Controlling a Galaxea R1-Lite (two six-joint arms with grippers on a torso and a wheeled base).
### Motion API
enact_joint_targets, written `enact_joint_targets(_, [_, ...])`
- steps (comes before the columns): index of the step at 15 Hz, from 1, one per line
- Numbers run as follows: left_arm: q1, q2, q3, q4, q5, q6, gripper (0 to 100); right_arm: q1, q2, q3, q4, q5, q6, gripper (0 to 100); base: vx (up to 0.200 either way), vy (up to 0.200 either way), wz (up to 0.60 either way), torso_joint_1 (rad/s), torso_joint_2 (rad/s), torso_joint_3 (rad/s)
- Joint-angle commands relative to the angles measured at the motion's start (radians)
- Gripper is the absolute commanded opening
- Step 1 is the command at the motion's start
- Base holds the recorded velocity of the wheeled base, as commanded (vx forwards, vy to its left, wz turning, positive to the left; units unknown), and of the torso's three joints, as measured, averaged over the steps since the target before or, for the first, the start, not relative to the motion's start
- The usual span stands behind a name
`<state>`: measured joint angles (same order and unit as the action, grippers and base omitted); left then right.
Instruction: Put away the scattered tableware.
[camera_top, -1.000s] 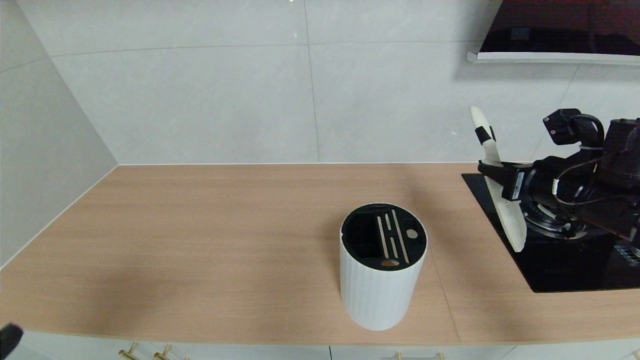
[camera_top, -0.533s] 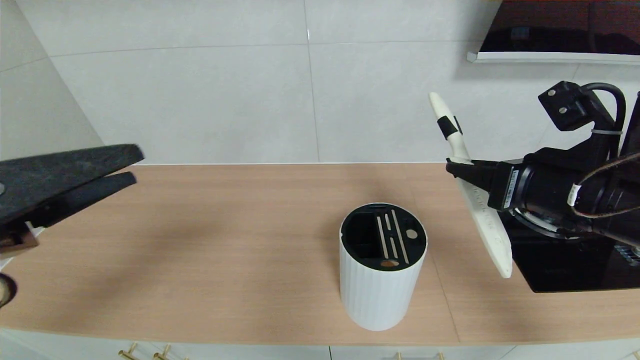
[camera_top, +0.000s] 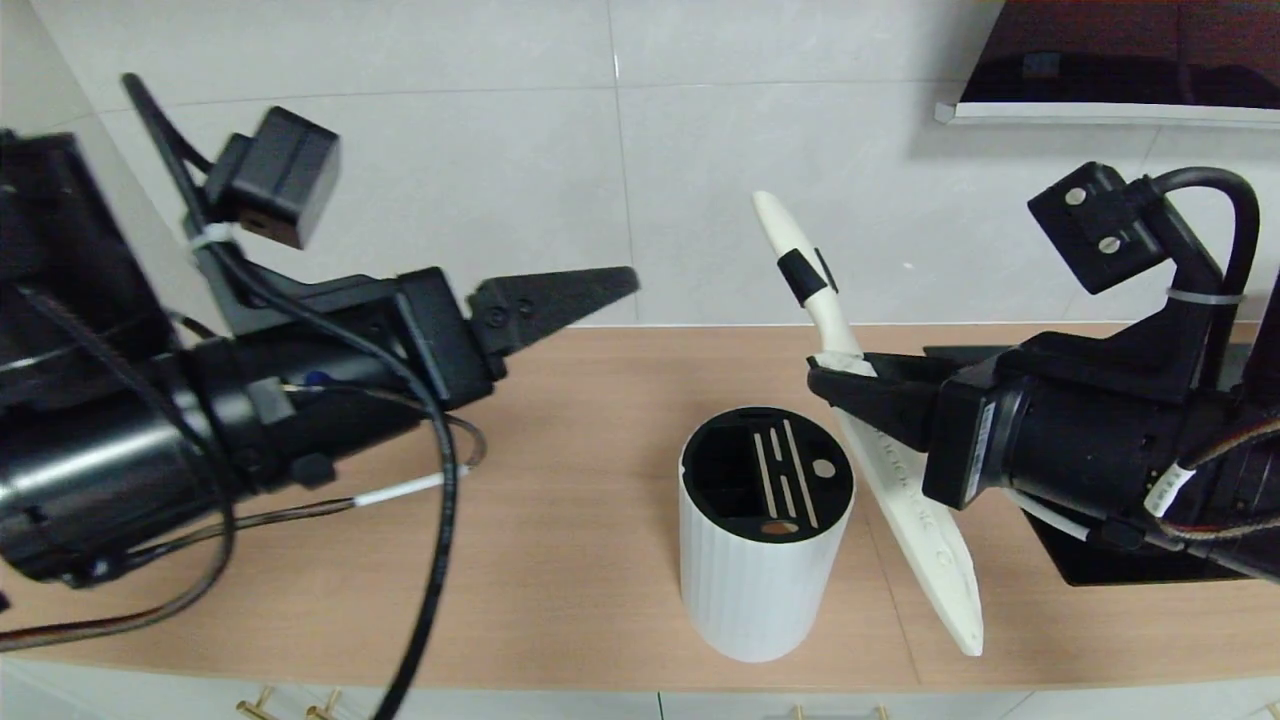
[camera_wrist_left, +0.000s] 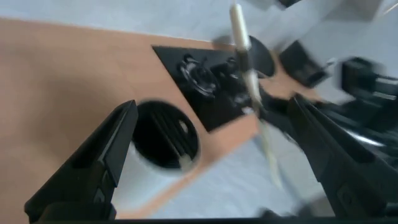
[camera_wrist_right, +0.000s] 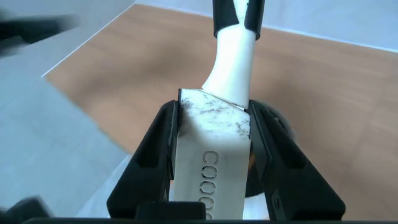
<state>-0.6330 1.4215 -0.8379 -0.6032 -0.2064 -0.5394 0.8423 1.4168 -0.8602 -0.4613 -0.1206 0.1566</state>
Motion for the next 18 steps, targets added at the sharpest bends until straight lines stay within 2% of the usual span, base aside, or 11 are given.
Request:
enact_joint_targets(1, [-0.132, 0.140, 0.013, -0.099, 0.071, 0.013, 100, 0.046, 0.037, 0.010, 0.000, -0.004, 0.000, 0, 0.000, 0.000, 0.00, 0.000, 0.00, 0.000])
enact_joint_targets(2, [-0.157, 0.146, 0.014, -0.125, 0.096, 0.006, 100, 0.063, 0.057, 0.015, -0.005, -0.022, 0.000, 0, 0.000, 0.000, 0.00, 0.000, 0.00, 0.000])
enact_joint_targets(4, [-0.166, 0.149, 0.010, -0.141, 0.114, 0.004, 100, 0.083, 0.074, 0.017, -0.007, -0.036, 0.000, 0, 0.000, 0.000, 0.00, 0.000, 0.00, 0.000])
enact_joint_targets(7, [-0.206, 0.165, 0.010, -0.161, 0.116, -0.034, 100, 0.101, 0.079, 0.024, -0.010, -0.034, 0.001, 0, 0.000, 0.000, 0.00, 0.000, 0.00, 0.000])
enact_joint_targets(9, [-0.211, 0.197, 0.003, -0.164, 0.134, -0.034, 100, 0.109, 0.076, 0.027, -0.019, -0.034, 0.003, 0, 0.000, 0.000, 0.00, 0.000, 0.00, 0.000])
enact_joint_targets(13, [-0.209, 0.247, -0.029, -0.193, 0.209, -0.036, 100, 0.119, 0.073, 0.040, -0.020, -0.031, 0.003, 0, 0.000, 0.000, 0.00, 0.000, 0.00, 0.000])
enact_joint_targets(18, [-0.209, 0.257, -0.029, -0.196, 0.211, -0.037, 100, 0.133, 0.068, 0.044, -0.020, -0.030, 0.001, 0, 0.000, 0.000, 0.00, 0.000, 0.00, 0.000])
